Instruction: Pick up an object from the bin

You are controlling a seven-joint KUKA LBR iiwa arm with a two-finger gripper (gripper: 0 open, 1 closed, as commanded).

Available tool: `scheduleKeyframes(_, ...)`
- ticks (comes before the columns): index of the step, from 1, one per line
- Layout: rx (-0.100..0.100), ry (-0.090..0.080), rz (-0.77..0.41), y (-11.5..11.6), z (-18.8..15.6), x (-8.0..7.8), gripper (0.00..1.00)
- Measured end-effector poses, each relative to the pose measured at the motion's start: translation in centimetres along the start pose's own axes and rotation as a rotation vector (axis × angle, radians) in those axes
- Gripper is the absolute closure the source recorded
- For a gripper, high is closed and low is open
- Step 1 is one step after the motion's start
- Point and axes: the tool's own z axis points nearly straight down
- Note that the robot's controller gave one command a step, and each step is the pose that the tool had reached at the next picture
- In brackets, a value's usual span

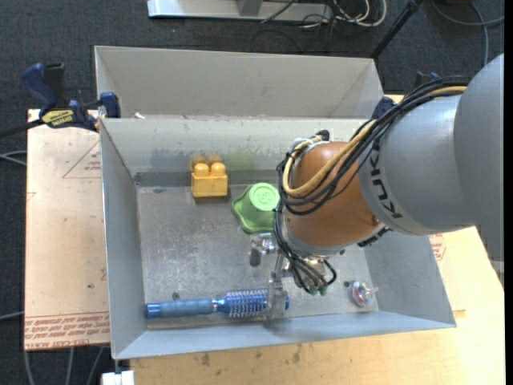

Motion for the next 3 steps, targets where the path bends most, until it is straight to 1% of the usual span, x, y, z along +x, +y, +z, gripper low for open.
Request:
scheduleKeyframes(1, -0.005, -0.029, -0.010, 2.7, 3.7, 1.0, 0.00)
scheduleKeyframes(2, -0.002, -0.012, -0.009, 2.5, 3.8, 1.4, 1.00)
scheduleKeyframes(3, -0.002, -0.022, -0.077, 1.4, -14.0, -0.1, 1.00)
